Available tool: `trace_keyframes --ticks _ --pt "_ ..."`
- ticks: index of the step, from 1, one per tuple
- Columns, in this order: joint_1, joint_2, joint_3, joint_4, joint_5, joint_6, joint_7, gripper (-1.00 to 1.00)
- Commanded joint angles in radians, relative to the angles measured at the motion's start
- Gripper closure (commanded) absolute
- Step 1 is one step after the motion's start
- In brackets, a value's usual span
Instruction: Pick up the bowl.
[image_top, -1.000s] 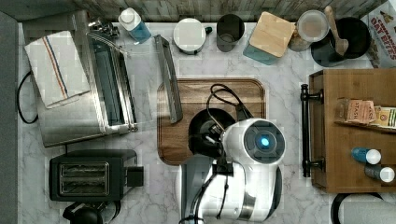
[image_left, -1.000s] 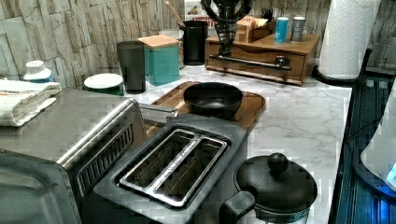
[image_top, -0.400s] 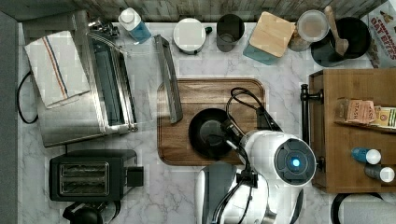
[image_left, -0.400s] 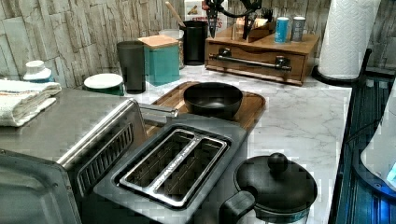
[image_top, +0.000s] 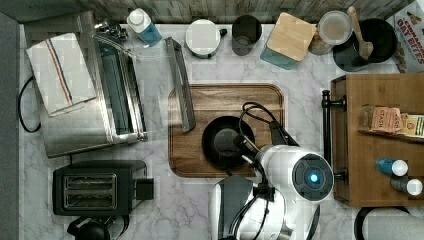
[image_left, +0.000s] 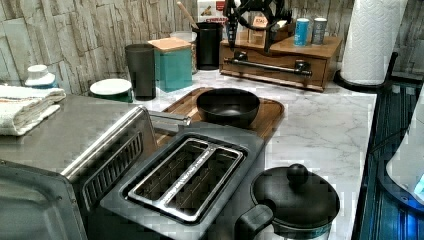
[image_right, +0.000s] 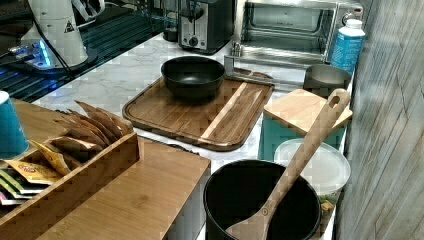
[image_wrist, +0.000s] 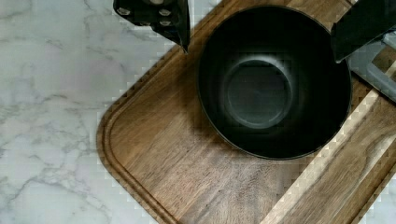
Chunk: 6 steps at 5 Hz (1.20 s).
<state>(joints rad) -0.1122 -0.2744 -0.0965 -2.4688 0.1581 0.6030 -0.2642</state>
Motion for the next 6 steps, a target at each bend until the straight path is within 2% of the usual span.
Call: trace_keyframes --ticks 1,2,4,6 --pt "-0.028 -0.042 -0.013 -0.175 0.013 0.094 0.067 -1.00" --pt "-0.022 -0.024 -0.008 -0.188 0.008 0.090 0.092 -1.00" --pt "-0.012 0.017 0.019 -0.245 0.051 0.221 0.136 -1.00" --pt "0.010 0.104 0.016 -0.239 0.055 0.291 0.188 -1.00"
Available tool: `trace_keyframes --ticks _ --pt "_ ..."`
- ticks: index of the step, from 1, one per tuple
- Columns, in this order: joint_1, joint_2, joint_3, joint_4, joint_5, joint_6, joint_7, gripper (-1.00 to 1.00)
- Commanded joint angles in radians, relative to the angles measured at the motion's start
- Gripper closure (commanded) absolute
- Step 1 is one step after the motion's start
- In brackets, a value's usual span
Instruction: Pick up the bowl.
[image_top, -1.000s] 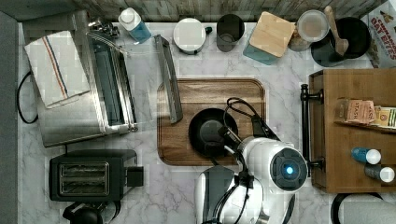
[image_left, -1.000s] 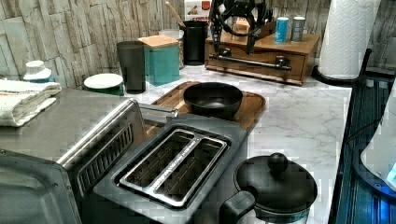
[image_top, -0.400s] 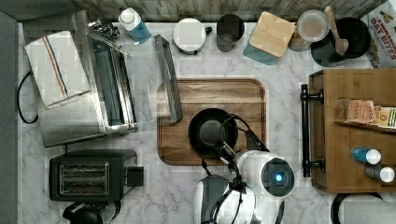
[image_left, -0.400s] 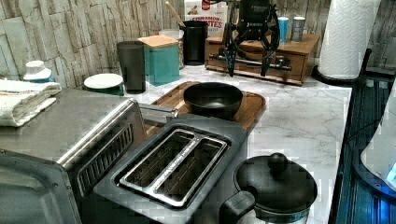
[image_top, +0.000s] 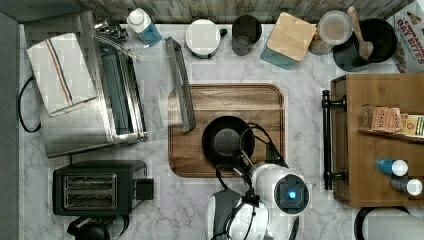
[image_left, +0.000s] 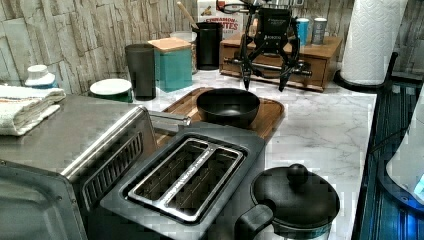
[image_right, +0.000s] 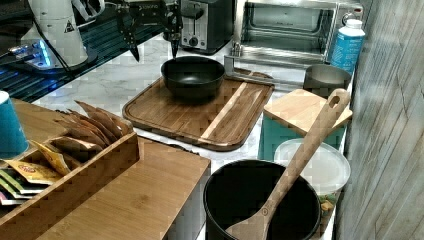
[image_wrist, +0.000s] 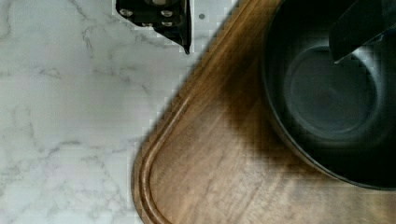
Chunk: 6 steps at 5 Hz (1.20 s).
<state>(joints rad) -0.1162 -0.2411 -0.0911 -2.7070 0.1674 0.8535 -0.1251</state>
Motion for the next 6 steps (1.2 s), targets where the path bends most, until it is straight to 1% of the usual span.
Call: trace_keyframes --ticks 1,2,3,4,6 --pt "0.023 0.105 0.007 0.007 0.058 0.070 0.045 -1.00" --pt "0.025 0.119 0.000 0.009 0.063 0.108 0.039 -1.00" --pt "0.015 0.112 0.005 0.012 0.051 0.130 0.073 0.65" --pt "0.012 0.115 -0.001 0.021 0.061 0.121 0.063 1.00" --pt "0.016 0.132 0.006 0.040 0.077 0.109 0.041 1.00"
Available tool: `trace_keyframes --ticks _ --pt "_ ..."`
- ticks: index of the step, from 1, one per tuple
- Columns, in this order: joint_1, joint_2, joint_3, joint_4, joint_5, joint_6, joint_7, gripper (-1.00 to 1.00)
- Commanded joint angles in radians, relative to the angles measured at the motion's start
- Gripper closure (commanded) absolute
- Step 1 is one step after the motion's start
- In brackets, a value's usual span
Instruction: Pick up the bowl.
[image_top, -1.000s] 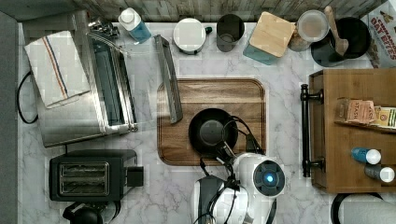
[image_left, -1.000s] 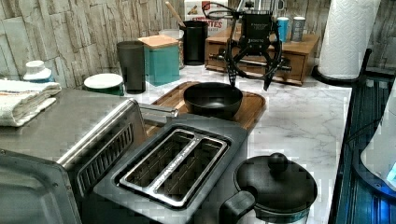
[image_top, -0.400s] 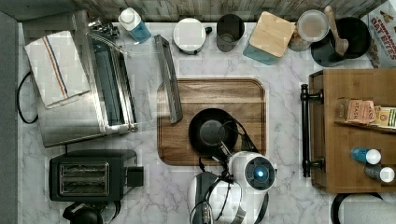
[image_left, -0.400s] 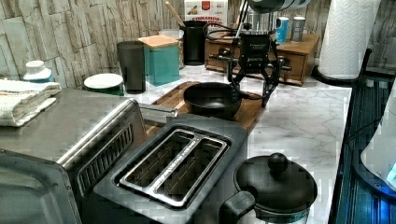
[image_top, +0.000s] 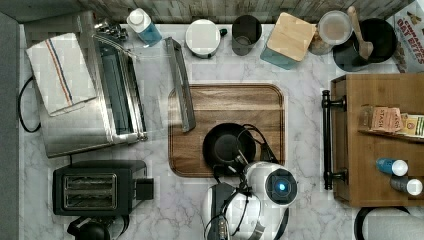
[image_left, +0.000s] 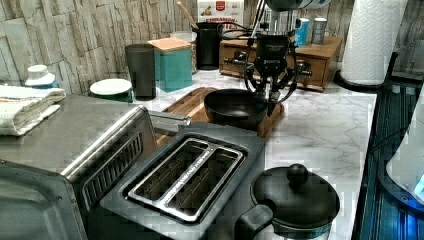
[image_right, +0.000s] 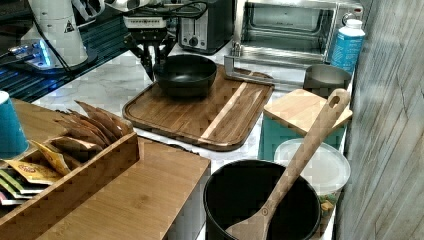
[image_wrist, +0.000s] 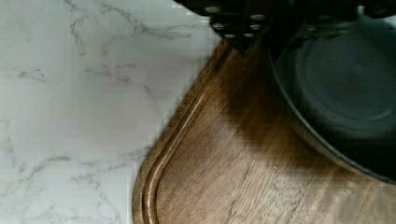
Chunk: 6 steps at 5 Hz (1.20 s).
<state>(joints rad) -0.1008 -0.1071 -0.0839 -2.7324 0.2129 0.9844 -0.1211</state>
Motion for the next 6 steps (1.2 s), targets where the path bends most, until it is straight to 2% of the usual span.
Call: trace_keyframes --ticks 1,2,3,4,5,6 --pt "-0.001 -0.021 -0.002 0.070 0.041 -0.039 0.022 1.00" --pt "-0.025 -0.136 0.019 0.073 -0.094 -0.056 0.121 1.00" --pt "-0.066 -0.202 0.062 0.157 -0.232 -0.152 0.216 1.00" --pt "-0.052 -0.231 0.056 0.224 -0.285 -0.167 0.226 1.00" --pt "-0.010 -0.230 0.038 0.321 -0.281 -0.175 0.168 1.00" --pt "0.046 -0.154 0.019 0.479 -0.238 -0.283 0.029 1.00"
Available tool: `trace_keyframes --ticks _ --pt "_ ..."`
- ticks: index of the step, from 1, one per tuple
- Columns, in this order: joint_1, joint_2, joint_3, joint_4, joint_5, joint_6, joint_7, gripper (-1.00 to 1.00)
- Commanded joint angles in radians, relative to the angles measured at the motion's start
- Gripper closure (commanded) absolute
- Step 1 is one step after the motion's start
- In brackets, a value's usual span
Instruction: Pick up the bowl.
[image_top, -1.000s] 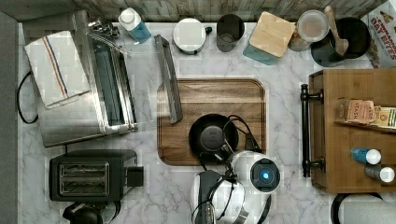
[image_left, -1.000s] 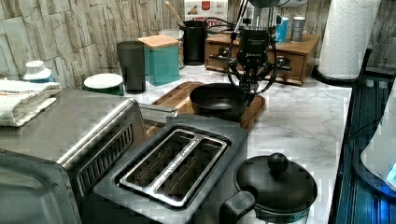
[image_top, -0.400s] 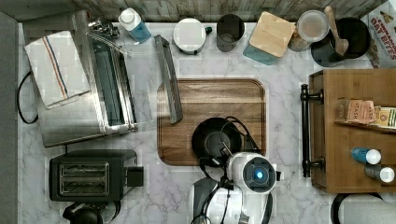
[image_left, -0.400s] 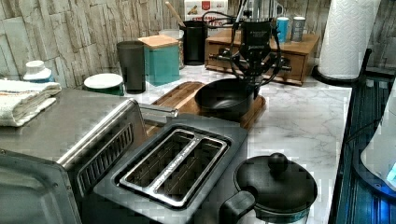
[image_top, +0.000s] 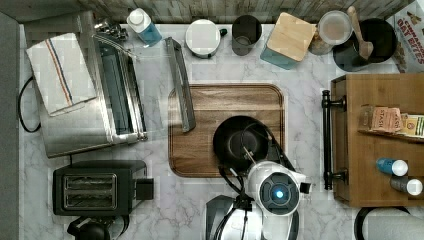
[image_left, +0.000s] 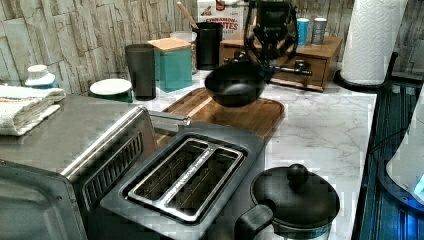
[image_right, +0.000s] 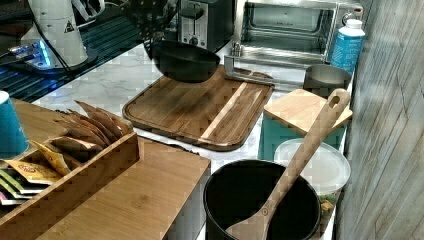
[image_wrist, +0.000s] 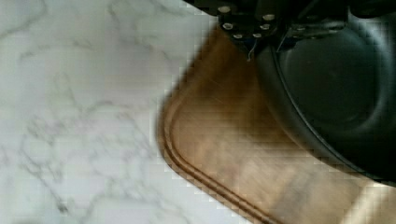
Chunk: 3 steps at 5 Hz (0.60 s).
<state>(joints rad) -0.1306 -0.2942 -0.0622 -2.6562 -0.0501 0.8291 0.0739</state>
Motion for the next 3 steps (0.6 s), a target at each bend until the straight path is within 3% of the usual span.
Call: trace_keyframes --ticks 1,3 --pt "0.119 0.086 -0.029 0.523 0.084 -0.211 -0.301 1.00" --pt "0.138 0.110 -0.060 0.566 0.136 -0.280 -0.455 1.00"
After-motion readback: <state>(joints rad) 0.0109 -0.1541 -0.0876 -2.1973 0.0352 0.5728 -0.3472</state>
